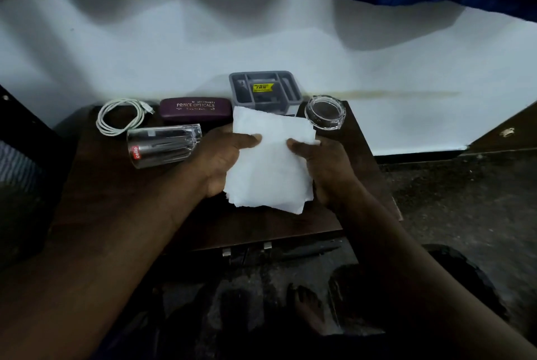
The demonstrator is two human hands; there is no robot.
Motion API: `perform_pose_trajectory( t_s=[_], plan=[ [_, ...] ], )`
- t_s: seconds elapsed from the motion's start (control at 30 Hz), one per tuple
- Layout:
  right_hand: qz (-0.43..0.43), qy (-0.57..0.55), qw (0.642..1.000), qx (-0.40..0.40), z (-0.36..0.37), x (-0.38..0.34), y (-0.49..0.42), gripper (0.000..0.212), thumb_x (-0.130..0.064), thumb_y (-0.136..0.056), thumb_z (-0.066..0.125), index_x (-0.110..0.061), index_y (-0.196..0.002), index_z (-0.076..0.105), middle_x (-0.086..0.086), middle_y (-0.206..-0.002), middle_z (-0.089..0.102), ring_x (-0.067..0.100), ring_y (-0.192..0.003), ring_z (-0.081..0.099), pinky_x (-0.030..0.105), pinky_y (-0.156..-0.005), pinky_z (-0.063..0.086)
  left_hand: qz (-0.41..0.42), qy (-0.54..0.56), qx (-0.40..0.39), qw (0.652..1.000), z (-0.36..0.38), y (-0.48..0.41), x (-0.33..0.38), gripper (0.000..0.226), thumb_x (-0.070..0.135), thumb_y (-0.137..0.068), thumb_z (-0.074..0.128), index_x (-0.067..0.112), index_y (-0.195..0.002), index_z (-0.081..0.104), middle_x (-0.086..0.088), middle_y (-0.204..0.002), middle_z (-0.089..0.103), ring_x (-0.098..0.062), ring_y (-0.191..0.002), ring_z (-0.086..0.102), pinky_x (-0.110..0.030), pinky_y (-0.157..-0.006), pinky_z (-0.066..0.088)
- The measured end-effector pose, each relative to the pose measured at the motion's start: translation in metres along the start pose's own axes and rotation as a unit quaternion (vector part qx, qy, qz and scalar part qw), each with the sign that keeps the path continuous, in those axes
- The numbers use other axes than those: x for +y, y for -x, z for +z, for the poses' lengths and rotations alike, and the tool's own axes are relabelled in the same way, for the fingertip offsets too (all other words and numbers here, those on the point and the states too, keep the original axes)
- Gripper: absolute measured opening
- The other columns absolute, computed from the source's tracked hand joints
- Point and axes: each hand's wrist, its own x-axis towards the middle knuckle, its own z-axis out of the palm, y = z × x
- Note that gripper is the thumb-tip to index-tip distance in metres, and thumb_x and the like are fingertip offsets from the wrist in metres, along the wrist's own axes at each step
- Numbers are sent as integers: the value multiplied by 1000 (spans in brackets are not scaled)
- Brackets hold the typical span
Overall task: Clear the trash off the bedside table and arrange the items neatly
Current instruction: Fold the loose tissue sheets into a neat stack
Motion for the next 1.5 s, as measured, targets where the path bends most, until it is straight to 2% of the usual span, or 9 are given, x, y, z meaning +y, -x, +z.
perform_pose_trajectory(
  t_s=[0.1, 0.27, 0.5, 0.77, 0.9, 1.0, 1.23, 1.37, 1.5],
  plan=[
    [-78, -5, 996, 32, 5, -9, 4, 14, -22, -90, 80, -11, -98, 79, 3, -94, 82, 22, -91, 79, 49, -88, 63, 89, -12, 46, 995, 2, -3, 0, 13, 22, -93, 74, 12, -101, 76, -5, -93, 81, -22, -81, 78, -37, -67, 62],
    [-205, -33, 978, 34, 11, -21, 16, 31, -37, -88, 79, -17, -111, 78, 1, -106, 81, 21, -104, 77, 50, -95, 61, 224, -6, 24, 974, 4, 0, 4, 32, 41, -89, 76, 14, -106, 79, -7, -107, 79, -27, -103, 75, -44, -89, 60],
    [-124, 68, 989, 42, 8, 16, 7, 36, -13, -83, 84, -13, -119, 77, 2, -105, 80, 21, -97, 77, 50, -92, 62, 170, -127, 32, 977, -4, -7, -21, 15, 26, -91, 77, 26, -106, 76, 12, -95, 78, -1, -80, 75, -15, -62, 55],
    [-193, 8, 979, 68, 14, 1, 10, 42, -36, -76, 86, -18, -114, 79, -7, -105, 81, 13, -101, 77, 45, -95, 61, 267, -88, 44, 959, 1, -9, -17, 11, 50, -82, 79, 48, -92, 79, 18, -99, 79, -3, -95, 75, -19, -75, 59],
    [-147, 26, 988, 46, 10, 16, 10, 45, -35, -75, 89, -18, -116, 78, -1, -107, 81, 19, -102, 77, 49, -94, 61, 209, -135, 23, 968, -7, -14, -31, 34, 50, -75, 86, 36, -105, 79, 17, -102, 78, -4, -95, 75, -24, -78, 60],
    [-146, 27, 987, 57, 9, 15, 9, 48, -40, -72, 88, -20, -114, 79, -3, -105, 81, 17, -101, 77, 49, -93, 62, 207, -176, 36, 962, -8, -14, -34, 18, 50, -78, 82, 45, -95, 76, 23, -96, 77, 0, -89, 75, -25, -76, 62],
    [-151, 23, 982, 109, 18, 8, 14, 34, -68, -76, 77, -37, -91, 80, -18, -96, 80, 0, -94, 76, 40, -93, 62, 193, -141, 53, 970, 3, -6, -25, 32, 55, -91, 67, 26, -96, 81, 2, -99, 80, -17, -92, 76, -47, -88, 61],
    [-89, 16, 991, 95, 16, 0, 9, 64, -91, -69, 62, -35, -94, 82, -16, -98, 80, 6, -98, 75, 41, -98, 59, 139, -42, 46, 988, 5, -4, -16, 36, 50, -95, 66, 17, -98, 80, -4, -99, 80, -22, -94, 77, -36, -79, 61],
    [-34, 38, 996, 74, 11, -6, 4, 81, -104, -65, 37, -37, -76, 80, 1, -100, 80, 26, -103, 74, 52, -104, 54, 41, 18, 11, 999, 1, -5, -8, 38, 51, -91, 70, 18, -107, 79, -4, -107, 79, -24, -102, 75, -46, -90, 59]
  ],
)
